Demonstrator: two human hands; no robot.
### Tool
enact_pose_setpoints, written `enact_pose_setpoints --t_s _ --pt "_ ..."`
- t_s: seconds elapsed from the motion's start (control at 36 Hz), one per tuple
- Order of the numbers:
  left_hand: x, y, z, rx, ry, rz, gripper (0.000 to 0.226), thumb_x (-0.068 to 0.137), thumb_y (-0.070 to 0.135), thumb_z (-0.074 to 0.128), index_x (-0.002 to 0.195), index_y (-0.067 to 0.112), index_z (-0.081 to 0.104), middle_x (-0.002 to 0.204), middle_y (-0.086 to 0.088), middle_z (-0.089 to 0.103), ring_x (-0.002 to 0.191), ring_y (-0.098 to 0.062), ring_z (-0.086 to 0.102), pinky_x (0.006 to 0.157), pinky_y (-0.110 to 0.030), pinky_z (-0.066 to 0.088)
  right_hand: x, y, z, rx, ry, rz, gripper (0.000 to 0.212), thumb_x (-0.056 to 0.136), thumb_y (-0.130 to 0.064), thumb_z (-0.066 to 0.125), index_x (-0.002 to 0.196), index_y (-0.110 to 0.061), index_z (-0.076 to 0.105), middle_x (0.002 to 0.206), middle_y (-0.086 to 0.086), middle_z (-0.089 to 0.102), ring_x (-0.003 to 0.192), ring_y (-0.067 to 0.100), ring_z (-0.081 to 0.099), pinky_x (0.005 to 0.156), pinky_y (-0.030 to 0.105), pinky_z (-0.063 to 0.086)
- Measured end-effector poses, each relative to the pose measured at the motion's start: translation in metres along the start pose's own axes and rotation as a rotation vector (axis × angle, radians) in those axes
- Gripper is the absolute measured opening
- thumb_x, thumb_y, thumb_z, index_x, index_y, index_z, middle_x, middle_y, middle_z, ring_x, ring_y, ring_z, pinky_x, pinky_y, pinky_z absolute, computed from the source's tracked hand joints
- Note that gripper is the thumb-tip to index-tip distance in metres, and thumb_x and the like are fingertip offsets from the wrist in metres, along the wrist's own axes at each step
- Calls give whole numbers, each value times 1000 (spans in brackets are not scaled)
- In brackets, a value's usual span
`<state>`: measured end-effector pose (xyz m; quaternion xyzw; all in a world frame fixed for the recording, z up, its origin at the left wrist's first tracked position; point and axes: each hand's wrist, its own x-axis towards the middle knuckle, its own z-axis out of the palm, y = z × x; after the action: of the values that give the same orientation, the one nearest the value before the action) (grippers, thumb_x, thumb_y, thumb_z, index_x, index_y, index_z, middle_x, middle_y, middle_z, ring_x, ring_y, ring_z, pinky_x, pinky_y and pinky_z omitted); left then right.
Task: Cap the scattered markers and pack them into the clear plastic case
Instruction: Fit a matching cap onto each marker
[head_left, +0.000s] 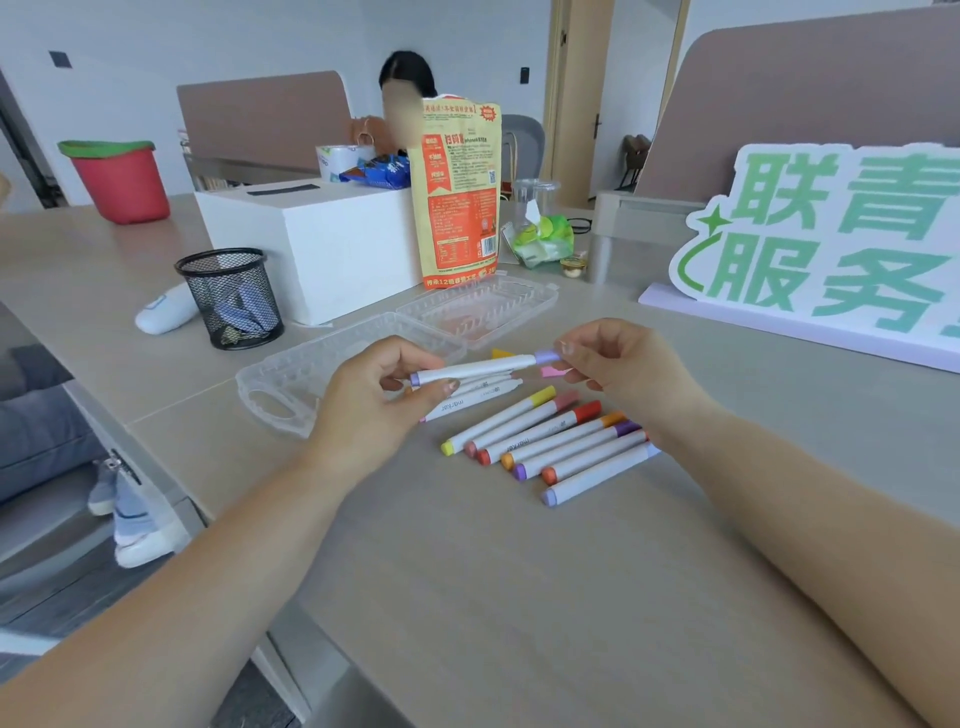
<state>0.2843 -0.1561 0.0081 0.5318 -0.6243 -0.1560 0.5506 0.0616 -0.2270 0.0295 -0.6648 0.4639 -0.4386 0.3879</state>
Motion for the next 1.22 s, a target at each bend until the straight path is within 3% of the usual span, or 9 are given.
enact_pose_setpoints --t_s 0.06,0.22,0.39,0.67,0.81,0.86,0.94,1.08,1.22 --pt "0 0 0 -1 1 7 22 78 9 75 78 29 65 81 6 68 75 -14 63 75 -15 45 -1 -1 3 -7 -19 -9 12 91 -20 62 97 -11 68 85 3 73 66 2 62 56 10 47" --pt "-1 2 0 13 -1 24 17 79 11 75 83 26 70 84 7 70 76 -6 61 77 -16 45 -3 -1 3 -22 -11 -1 9 89 -23 65 91 -15 69 86 4 74 75 15 66 68 39 46" --pt "-4 6 4 13 -7 45 18 78 8 75 80 25 70 78 8 69 69 1 57 70 -9 43 -1 1 0 -25 -6 -48 9 89 -16 64 85 -10 69 85 9 73 61 0 58 54 11 43" --pt "-5 10 6 21 1 52 23 78 8 75 77 29 69 76 11 68 69 0 57 66 -6 41 2 1 -4 -40 -46 -82 9 88 -13 66 82 -11 71 82 10 72 63 5 60 60 10 47" --pt "-5 5 7 109 -66 38 20 77 24 77 77 40 66 82 11 68 76 -6 59 71 -19 43 9 3 -4 -110 -72 -59 9 89 -15 65 88 -9 71 84 8 72 60 -3 60 59 8 47" --pt "-3 2 5 173 -80 56 15 80 30 73 81 43 65 88 16 67 81 -3 59 72 -15 42 10 8 -4 -148 -86 -16 9 90 -16 64 86 -12 71 86 3 73 70 4 66 67 15 53" --pt "2 -5 -5 185 49 26 16 88 20 63 89 35 68 96 14 66 79 2 56 70 -8 36 11 14 -4 -138 -103 48 10 91 -15 62 85 -13 70 88 4 74 81 21 72 85 41 56" --pt "2 -13 -13 379 119 -45 26 83 10 64 86 36 67 93 11 61 84 -13 56 85 -33 46 16 17 -2 -252 -96 31 16 91 -22 60 83 -21 73 84 -2 74 84 22 71 85 46 55" --pt "-2 -5 -6 606 3 15 14 78 23 70 80 37 71 92 15 56 98 -16 50 91 -35 35 16 17 0 -354 -115 17 17 92 -29 59 82 -25 72 80 -4 74 84 22 70 80 50 56"
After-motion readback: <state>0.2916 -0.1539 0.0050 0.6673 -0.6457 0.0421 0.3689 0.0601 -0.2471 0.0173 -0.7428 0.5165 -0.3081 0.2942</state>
